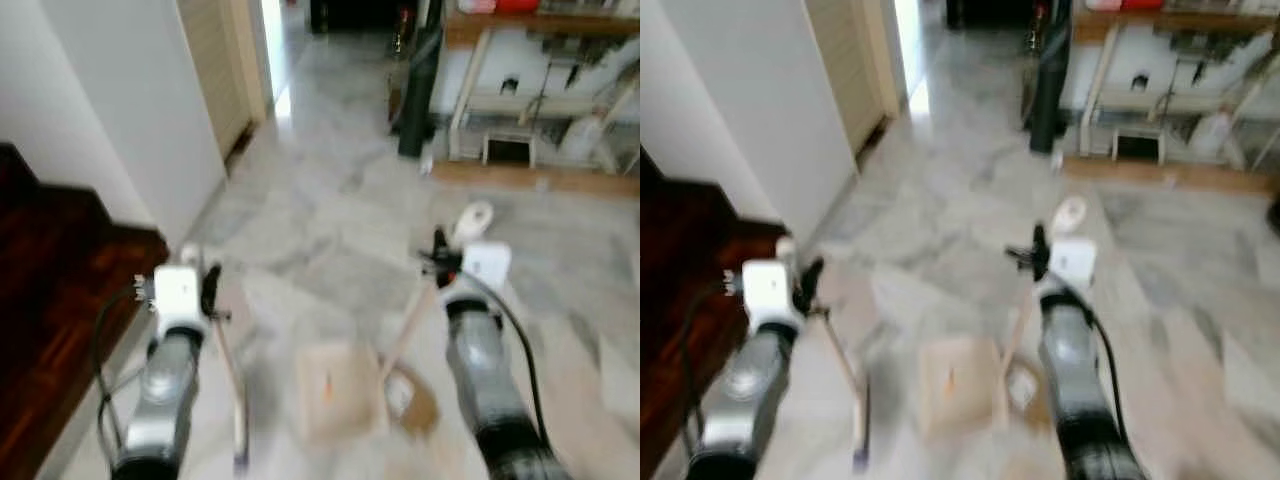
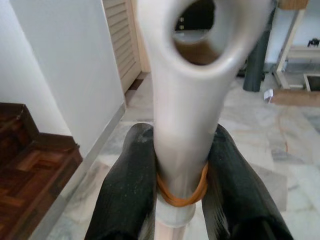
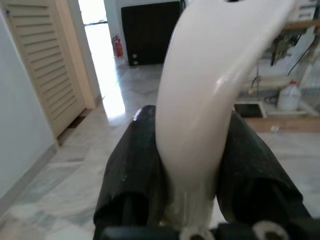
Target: Sweep floor
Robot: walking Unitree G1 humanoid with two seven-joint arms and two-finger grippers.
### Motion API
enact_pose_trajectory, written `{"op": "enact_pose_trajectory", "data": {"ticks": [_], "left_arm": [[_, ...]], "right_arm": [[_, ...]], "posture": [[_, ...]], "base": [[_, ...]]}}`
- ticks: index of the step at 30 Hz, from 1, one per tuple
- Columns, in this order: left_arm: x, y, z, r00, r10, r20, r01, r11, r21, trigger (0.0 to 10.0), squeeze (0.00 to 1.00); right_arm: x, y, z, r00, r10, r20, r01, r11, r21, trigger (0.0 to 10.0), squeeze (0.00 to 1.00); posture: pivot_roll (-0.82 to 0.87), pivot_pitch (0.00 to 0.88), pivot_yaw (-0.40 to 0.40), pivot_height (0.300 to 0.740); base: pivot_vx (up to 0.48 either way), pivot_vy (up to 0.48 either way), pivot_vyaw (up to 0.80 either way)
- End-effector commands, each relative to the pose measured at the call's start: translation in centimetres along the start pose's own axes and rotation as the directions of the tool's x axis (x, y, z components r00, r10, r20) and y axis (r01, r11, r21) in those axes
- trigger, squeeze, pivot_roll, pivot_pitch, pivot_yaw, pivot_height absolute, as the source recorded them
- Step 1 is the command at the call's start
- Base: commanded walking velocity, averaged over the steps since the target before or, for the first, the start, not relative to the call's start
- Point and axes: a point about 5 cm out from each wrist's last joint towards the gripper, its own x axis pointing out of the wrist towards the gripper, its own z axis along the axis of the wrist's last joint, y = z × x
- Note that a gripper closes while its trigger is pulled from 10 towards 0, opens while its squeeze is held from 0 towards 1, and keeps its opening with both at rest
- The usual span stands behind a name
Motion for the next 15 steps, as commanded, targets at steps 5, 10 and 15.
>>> {"op": "enact_pose_trajectory", "data": {"ticks": [5,10,15], "left_arm": [[0.26,0.72,1.15,0.998,0.017,0.056,-0.017,1.000,0.004,10.0,0.00],[0.29,0.73,1.17,0.998,0.017,0.057,-0.018,1.000,0.005,10.0,0.00],[0.36,0.58,1.23,0.998,0.013,0.058,-0.014,1.000,0.002,10.0,0.00]], "right_arm": [[0.71,0.98,1.37,0.998,0.026,0.061,-0.026,1.000,-0.005,10.0,0.00],[0.69,1.04,1.30,0.998,0.031,0.060,-0.031,1.000,0.001,10.0,0.00],[0.66,1.06,1.26,0.998,0.031,0.059,-0.031,1.000,-0.002,10.0,0.00]], "posture": [[0.10,0.041,0.045,0.740],[0.10,0.037,0.045,0.740],[0.09,0.035,0.045,0.740]], "base": [[0.373,0.000,0.00],[0.371,0.000,-0.80],[0.368,0.000,0.00]]}}
